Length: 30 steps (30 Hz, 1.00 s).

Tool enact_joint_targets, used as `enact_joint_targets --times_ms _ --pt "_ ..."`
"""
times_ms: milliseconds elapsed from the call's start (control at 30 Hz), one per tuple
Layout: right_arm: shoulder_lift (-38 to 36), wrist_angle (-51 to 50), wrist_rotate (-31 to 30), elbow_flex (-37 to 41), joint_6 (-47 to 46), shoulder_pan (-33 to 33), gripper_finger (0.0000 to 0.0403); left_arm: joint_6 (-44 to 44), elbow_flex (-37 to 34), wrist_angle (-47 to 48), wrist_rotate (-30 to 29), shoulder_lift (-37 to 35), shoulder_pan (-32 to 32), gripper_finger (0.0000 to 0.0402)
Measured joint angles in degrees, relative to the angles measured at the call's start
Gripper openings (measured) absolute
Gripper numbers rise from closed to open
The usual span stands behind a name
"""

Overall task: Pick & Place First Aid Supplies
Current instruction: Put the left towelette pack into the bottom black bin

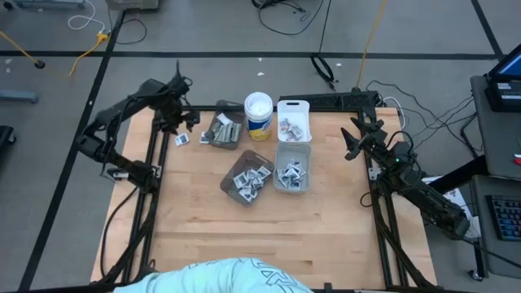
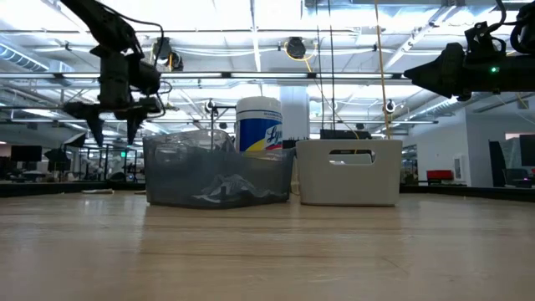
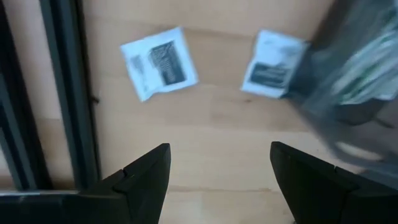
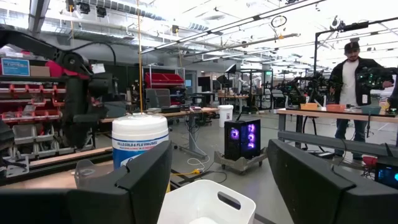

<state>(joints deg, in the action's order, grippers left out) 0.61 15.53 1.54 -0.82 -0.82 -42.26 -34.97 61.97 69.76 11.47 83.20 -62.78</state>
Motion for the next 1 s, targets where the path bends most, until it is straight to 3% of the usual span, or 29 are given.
enact_joint_targets --times_ms 300,600,1000 --pt "0.0 0.0 0.0 0.0 0.0 0.0 0.0263 0.5 -7.1 -3.8 -2.6 2.8 0.3 0.0267" --pt "0.0 0.0 0.0 0.0 0.0 0.0 0.0263 4.0 -7.4 -11.1 -3.1 9.7 -0.4 0.0268" --pt "0.0 0.0 0.0 0.0 0.0 0.0 0.0263 -0.1 -8.1 -12.5 -6.8 15.5 -1.1 0.0269"
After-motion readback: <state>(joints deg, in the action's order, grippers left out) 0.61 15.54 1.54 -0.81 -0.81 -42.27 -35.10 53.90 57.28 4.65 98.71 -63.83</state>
